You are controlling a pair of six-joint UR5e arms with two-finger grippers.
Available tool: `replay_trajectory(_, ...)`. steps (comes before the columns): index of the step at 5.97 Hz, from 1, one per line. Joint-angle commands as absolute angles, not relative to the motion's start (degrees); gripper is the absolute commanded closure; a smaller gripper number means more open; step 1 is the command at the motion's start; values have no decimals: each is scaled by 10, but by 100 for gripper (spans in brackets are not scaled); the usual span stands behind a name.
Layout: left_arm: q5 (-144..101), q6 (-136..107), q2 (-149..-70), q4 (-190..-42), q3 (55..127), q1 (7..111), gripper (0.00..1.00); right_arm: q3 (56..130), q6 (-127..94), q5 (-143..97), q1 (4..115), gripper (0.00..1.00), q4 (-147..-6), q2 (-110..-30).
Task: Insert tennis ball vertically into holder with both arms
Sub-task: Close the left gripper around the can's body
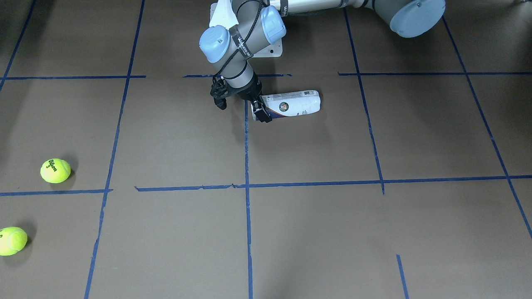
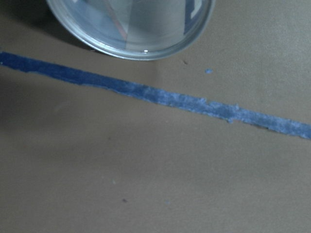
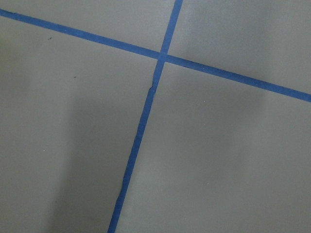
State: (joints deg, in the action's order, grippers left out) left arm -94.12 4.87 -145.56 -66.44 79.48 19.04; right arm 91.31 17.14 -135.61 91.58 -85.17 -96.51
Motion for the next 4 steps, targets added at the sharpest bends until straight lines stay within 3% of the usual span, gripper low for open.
replay_trajectory(1, -941, 50, -1455, -664, 796, 191, 28, 913, 171, -1356, 916, 0, -852, -965)
replay_trajectory(4, -942, 51, -1458, -664, 850, 197, 28, 912, 171, -1356, 916, 0, -852, -965)
